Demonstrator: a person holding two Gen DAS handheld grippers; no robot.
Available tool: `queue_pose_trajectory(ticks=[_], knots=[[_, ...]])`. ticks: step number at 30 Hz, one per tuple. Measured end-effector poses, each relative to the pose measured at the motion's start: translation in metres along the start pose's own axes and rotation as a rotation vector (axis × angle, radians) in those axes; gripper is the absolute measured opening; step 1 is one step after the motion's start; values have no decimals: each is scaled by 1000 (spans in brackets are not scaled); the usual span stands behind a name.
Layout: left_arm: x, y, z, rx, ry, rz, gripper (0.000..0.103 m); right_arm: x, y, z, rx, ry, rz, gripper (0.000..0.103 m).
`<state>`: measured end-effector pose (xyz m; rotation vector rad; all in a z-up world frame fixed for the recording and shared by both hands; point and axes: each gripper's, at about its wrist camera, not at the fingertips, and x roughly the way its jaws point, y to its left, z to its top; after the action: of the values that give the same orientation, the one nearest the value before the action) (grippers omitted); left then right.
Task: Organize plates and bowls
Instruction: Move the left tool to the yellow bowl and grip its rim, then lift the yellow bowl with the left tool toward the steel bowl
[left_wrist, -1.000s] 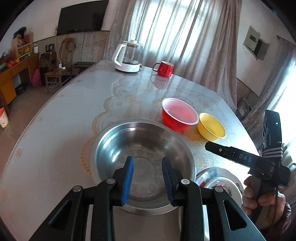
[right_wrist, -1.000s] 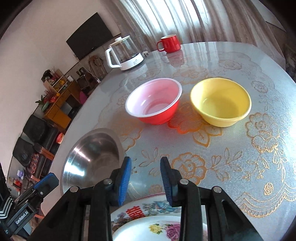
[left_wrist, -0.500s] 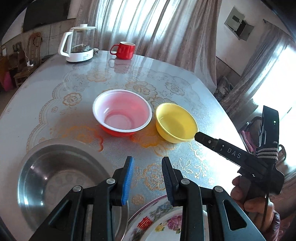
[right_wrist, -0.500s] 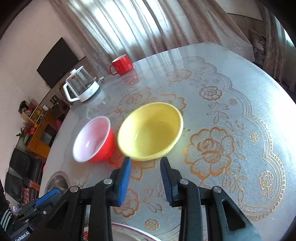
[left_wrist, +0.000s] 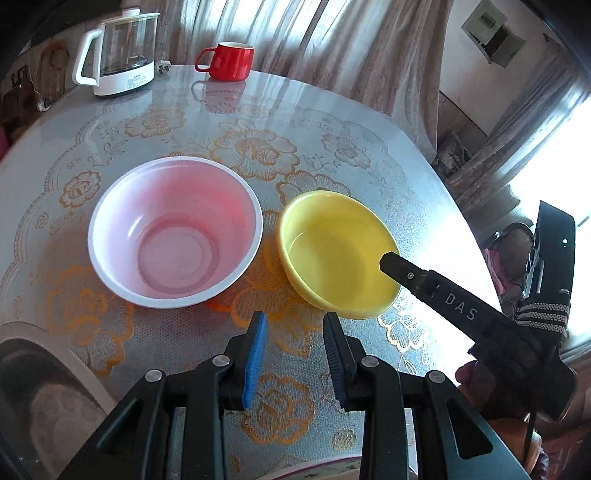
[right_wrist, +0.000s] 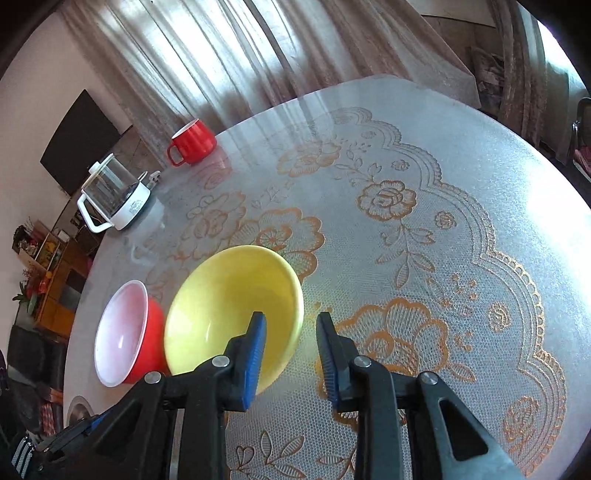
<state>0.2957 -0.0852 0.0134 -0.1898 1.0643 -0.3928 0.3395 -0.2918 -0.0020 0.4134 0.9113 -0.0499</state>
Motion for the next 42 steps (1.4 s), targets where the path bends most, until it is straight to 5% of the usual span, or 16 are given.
queue_pose_trajectory(ticks=[7,29,33,42], knots=[[9,-7,1,-4,3,-23,32,10,0,2,-23,34,9,10],[10,-16,-18,-1,24,-66,31,-24,-22,-27,12,87,73,9],[8,-21,-25,24,21,-44,19,-30,-25,-34,15,93,71,9],[-9,-19,-41,31,-1,-51,18,-40,-26,-47,27,98,70,9]])
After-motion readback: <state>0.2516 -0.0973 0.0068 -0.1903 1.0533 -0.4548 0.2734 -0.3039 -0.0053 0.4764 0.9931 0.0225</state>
